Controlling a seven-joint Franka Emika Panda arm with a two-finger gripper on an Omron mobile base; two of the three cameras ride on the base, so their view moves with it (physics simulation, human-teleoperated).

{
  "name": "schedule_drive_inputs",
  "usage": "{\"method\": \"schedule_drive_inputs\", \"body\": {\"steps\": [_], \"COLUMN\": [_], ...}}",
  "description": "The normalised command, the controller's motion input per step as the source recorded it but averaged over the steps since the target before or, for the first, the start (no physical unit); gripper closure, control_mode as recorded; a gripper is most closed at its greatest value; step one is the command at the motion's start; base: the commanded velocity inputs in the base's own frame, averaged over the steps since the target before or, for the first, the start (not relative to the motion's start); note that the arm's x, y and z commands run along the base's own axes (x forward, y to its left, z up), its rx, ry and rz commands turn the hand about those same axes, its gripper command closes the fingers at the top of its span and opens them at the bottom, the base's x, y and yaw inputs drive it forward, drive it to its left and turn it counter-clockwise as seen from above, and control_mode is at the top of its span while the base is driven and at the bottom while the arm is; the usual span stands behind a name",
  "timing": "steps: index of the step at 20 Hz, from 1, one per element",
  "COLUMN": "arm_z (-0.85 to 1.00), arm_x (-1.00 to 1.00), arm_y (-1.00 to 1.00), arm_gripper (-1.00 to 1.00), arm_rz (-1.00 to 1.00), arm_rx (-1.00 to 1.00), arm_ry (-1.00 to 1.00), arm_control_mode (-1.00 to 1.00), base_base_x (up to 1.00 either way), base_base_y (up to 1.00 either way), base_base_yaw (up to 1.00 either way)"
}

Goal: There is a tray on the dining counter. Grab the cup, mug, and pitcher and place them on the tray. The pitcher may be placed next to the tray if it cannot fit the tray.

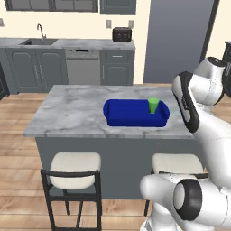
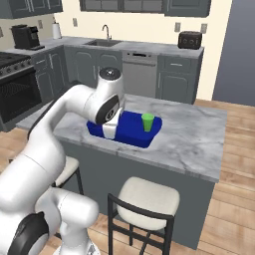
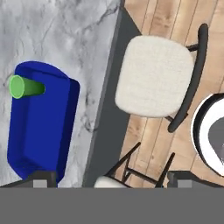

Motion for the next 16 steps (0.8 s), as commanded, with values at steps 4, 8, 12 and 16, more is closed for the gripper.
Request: {"method": "schedule_drive_inputs", "body": {"steps": [4, 8, 12, 16], "arm_z": [0.03, 0.01, 0.0, 0.0], "arm_x": [-0.41, -0.45, -0.45, -0.29], "arm_y": [0.0, 0.0, 0.0, 0.0], "arm_gripper": [-1.0, -1.0, -1.0, -1.0], "arm_rz": [0.53, 0.51, 0.38, 0.3], "arm_rx": [-0.3, -0.33, -0.33, -0.31], "arm_ry": [-0.04, -0.11, -0.12, -0.08], "arm_control_mode": [-1.0, -1.0, -1.0, -1.0], "base_base_x": [0.0, 0.0, 0.0, 0.0], "base_base_y": [0.0, 0.0, 0.0, 0.0], "base_base_yaw": [0.0, 0.0, 0.0, 0.0]}}
